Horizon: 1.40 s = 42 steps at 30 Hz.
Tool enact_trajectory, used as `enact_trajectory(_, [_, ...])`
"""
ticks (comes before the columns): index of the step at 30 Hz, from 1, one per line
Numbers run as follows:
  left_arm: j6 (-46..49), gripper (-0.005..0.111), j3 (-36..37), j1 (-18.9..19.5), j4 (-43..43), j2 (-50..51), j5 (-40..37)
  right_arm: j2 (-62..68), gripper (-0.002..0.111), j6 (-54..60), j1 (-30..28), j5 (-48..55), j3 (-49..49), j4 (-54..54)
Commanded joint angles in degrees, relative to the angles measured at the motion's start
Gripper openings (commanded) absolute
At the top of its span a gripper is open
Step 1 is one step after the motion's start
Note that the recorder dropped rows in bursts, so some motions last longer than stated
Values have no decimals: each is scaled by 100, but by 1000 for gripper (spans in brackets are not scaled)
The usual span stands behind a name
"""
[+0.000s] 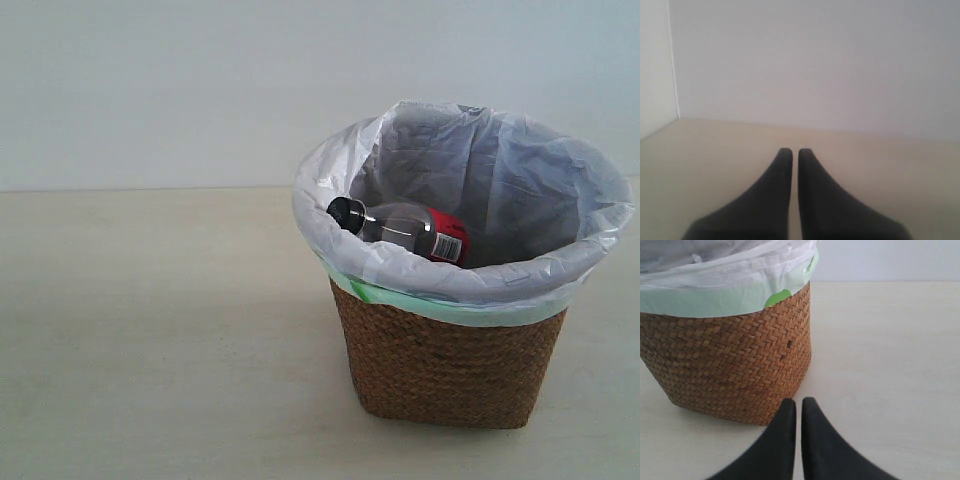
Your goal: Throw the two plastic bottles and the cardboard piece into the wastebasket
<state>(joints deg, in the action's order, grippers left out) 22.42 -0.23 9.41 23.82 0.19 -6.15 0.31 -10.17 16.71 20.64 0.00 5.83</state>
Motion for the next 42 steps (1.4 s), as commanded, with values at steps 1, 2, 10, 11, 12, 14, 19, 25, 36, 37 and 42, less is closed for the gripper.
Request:
enact_trajectory(1, [-347,4,23,14,-781,-19,-760,-31,0,6,-17,-25,0,34])
enact_trajectory(2, [-632,4,23,14,-993,-19,-776,-31,0,6,-17,-25,0,34])
enact_trajectory(10, [-2797,4,23,14,-2476,-19,-1035,-31,0,6,-17,-25,0,34])
enact_trajectory(11, [-2797,4,23,14,-2476,-19,-1035,-31,0,6,-17,-25,0,34])
enact_trajectory(12, [-2797,4,23,14,-2476,-19,-1035,-31,0,6,-17,-25,0,34])
enact_trajectory(14, [-2797,4,23,14,-2476,-19,-1077,-31,0,6,-17,-25,0,34])
enact_trajectory(19, [-2797,4,23,14,-2476,-19,-1088,-31,0,6,-17,-25,0,34])
enact_trajectory(25, [-2797,4,23,14,-2476,-19,-1088,-31,0,6,-17,-25,0,34])
enact_trajectory(36, [-2797,4,23,-210,-2476,-19,-1087,-31,0,6,-17,-25,0,34])
enact_trajectory(37, [-2797,4,23,-210,-2476,-19,-1087,-31,0,6,-17,-25,0,34])
enact_trajectory(42, [-2797,4,23,-289,-2476,-19,-1087,-31,0,6,-17,-25,0,34])
